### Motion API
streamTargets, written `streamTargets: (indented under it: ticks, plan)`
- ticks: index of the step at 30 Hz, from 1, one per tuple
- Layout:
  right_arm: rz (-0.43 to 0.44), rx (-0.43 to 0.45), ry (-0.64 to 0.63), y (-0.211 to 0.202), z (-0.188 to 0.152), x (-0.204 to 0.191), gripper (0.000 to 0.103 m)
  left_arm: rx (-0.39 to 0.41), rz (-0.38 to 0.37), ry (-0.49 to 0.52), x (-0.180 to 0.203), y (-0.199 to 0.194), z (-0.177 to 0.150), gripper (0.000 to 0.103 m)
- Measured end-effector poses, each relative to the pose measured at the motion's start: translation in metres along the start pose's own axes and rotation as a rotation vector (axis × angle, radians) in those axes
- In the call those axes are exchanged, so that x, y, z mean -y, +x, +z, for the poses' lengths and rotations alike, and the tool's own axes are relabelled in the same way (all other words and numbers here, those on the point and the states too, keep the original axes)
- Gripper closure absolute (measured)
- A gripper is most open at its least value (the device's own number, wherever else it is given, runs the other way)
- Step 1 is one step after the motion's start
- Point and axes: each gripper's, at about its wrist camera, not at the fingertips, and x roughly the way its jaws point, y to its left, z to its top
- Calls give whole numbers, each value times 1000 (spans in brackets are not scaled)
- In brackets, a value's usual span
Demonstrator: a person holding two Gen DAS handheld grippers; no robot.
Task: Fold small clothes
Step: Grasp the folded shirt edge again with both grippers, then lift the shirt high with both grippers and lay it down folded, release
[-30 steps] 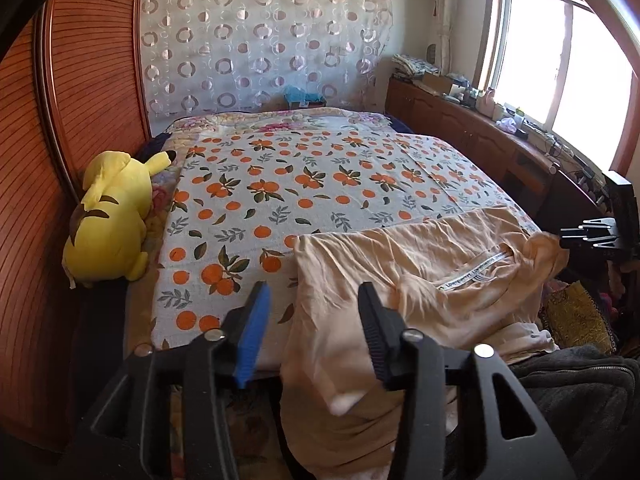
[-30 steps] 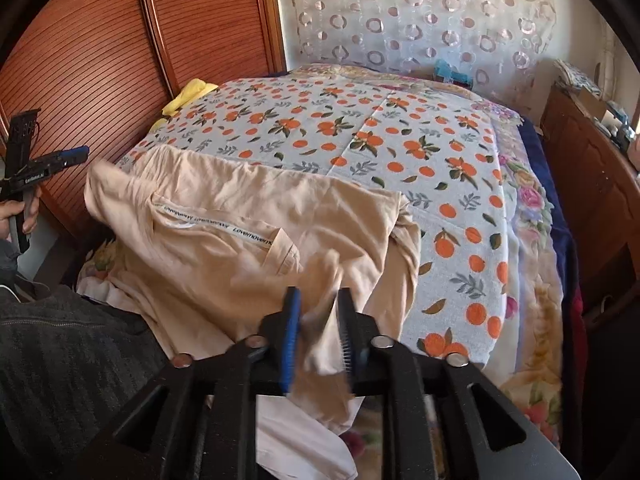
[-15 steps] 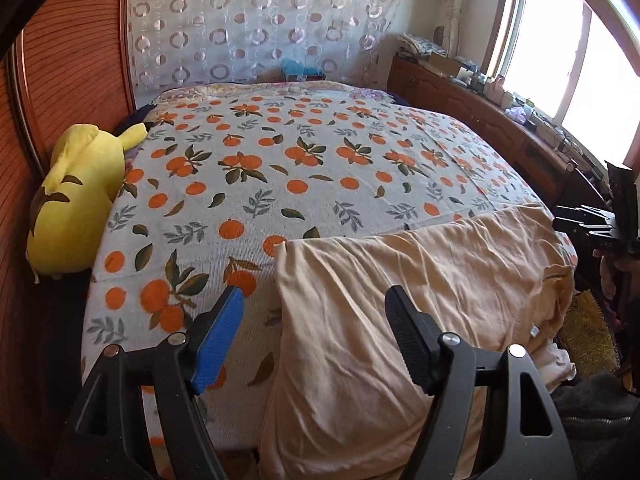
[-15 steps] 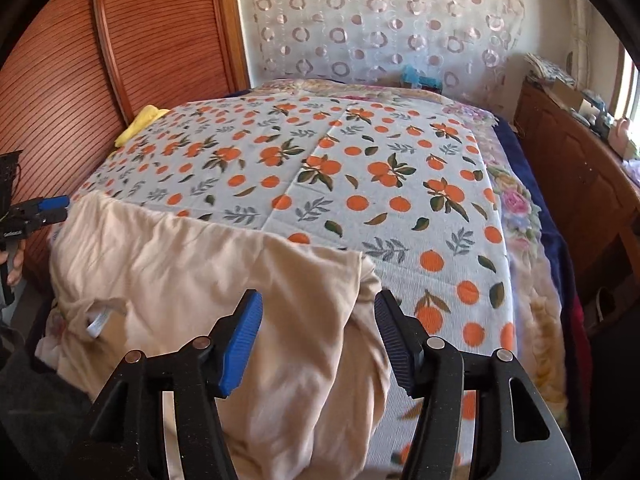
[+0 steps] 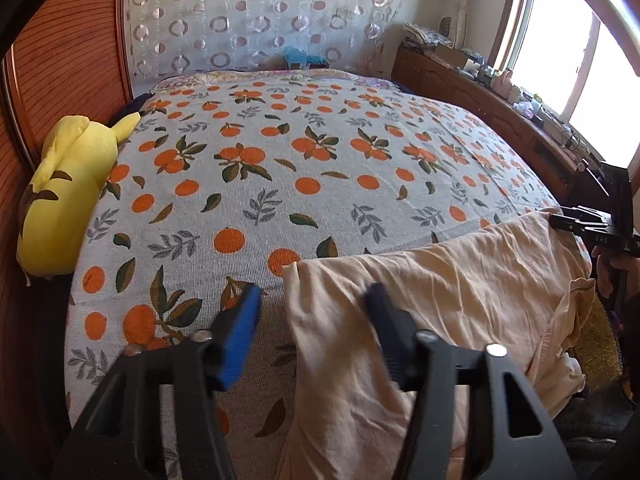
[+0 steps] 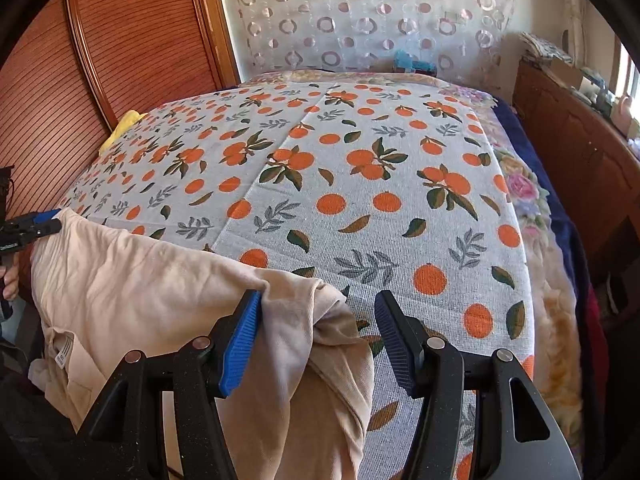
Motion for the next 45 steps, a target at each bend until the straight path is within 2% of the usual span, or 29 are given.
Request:
streamTargets:
  ticks: [13,15,17,18,20,22,24,27,31,35,40,45]
  plan:
    - [-7,-8,-52,4,-5,-10,43,14,-10,-9,5,5,-6,52]
    - [-9,-19,-82,4,-7,-16,50,15,-11,-3,7,6,-6,52]
    - [0,-27,-93,4,-7,-19,58,12,-12,11,11,7,-5,57]
    - [5,-31,-96,4,-6,-20,61,11,-16,14,13,7,-5,60]
    - [23,-36,-98,4,-5,-23,74,12,-18,15,14,8,-4,68]
    - [32,-40,-98,4,-5,-25,80,15,-25,15,15,7,-5,81]
    - [26,-45,-97,4,-5,-28,85,22,-29,19,16,3,-6,87]
    - [23,-36,-110,-2,-8,-34,88,44,-41,32,21,-6,-6,90]
    - [-11,42,-83,-26,-12,-34,89,156,-51,10,27,-44,0,92]
    - [1,149,-68,-72,-9,-37,90,234,-75,65,46,-83,7,92]
    - [-5,269,-124,-139,1,-55,90,329,-102,142,70,-136,15,92]
    - [-32,382,-178,-203,17,-66,90,450,-108,167,76,-192,35,92]
